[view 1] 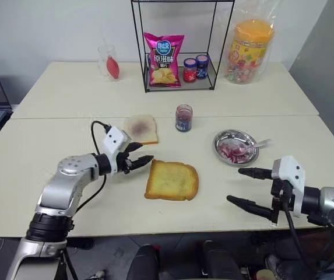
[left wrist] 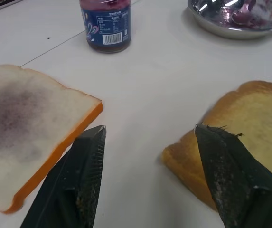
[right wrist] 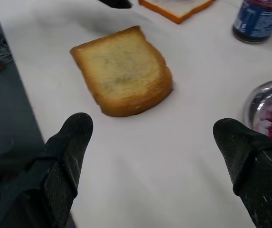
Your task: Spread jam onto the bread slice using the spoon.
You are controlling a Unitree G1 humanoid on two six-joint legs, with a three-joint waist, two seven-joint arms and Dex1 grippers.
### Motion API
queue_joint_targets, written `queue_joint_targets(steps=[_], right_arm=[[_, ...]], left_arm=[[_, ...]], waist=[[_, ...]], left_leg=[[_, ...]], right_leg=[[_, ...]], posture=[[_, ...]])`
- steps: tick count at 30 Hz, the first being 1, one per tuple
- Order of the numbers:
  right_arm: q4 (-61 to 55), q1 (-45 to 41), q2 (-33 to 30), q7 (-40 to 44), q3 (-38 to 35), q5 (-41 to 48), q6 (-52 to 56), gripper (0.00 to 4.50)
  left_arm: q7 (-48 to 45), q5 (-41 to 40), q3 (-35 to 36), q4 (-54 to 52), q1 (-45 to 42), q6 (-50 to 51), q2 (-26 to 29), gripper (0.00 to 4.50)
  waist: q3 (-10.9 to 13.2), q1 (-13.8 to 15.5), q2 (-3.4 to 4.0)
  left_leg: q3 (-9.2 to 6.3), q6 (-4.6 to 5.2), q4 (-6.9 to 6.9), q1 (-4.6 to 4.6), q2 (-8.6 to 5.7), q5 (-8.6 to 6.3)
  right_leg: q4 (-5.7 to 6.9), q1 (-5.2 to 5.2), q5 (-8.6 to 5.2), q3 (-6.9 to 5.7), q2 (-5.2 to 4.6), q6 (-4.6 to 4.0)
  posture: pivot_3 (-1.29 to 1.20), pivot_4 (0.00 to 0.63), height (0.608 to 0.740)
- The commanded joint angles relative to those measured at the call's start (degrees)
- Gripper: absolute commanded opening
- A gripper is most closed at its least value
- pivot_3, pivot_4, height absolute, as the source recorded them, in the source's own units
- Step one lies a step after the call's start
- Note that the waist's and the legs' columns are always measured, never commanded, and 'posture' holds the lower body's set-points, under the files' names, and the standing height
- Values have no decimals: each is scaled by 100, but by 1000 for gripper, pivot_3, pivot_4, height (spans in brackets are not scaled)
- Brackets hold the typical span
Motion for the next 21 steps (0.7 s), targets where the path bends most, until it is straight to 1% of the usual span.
queue_joint_targets(steps=[1, 2, 4, 6, 8, 11, 15, 17, 21], right_arm=[[216, 25, 330, -341, -487, -39, -259, 4500], [297, 23, 438, -436, -583, -40, -307, 4500], [486, -7, 763, -744, -868, 55, -317, 4500], [847, -180, 1257, -1331, -1202, 316, -191, 4500], [1149, -399, 1618, -1767, -1394, 458, -91, 4500], [1722, -780, 2026, -2242, -1559, 563, -25, 4500], [2518, -1302, 2396, -2648, -1682, 804, 110, 4500], [3070, -1651, 2520, -2785, -1787, 967, 206, 4500], [3992, -2111, 2552, -2773, -1821, 987, 231, 4500]], left_arm=[[-434, -242, 71, -749, 43, -23, 301, 3981], [-525, -309, 79, -881, 35, 22, 369, 4103], [-634, -508, 117, -1157, -49, 230, 458, 4492], [-1101, -638, -86, -1571, -235, 284, 739, 4492], [-1365, -671, -272, -1841, -416, 290, 903, 4492], [-1244, -734, -420, -1964, -737, 451, 782, 4492], [-1212, -695, -666, -2076, -992, 533, 664, 4492], [-1217, -685, -760, -2082, -1070, 526, 600, 4492], [-1171, -643, -892, -2074, -1145, 536, 510, 4492]], waist=[[0, 0, 0], [5, -1, -9], [5, -1, -7], [6, 1, -10], [11, -3, -18], [7, -5, -7], [7, -19, -6], [8, -32, -6], [12, -39, 2]], left_leg=[[2, 0, -1, 0, -1, 0], [2, 0, -1, 0, -1, 0], [0, 0, 0, -2, 2, 0], [3, 0, 1, -1, 2, 0], [2, 0, 2, -1, 4, 0], [11, 0, 2, 2, -1, 0], [14, 0, 2, 4, 2, 0], [16, 1, -2, 6, 2, 0], [16, 2, -4, 4, 4, 0]], right_leg=[[0, 0, 0, 1, -1, 0], [-1, 0, 0, 2, -1, 0], [-1, 0, -1, 0, 0, -2], [0, 0, -7, 2, -1, -12], [2, 0, -9, 2, 1, -16], [2, 0, -14, 16, 0, -25], [3, 0, -13, 20, 5, -24], [6, 0, -5, 23, 5, -10], [8, -5, 0, 24, 11, -3]], posture=[[0, 150, 740], [0, 150, 740], [0, 150, 740], [0, 150, 740], [0, 150, 740], [0, 150, 740], [0, 150, 740], [0, 150, 740], [0, 150, 740]])
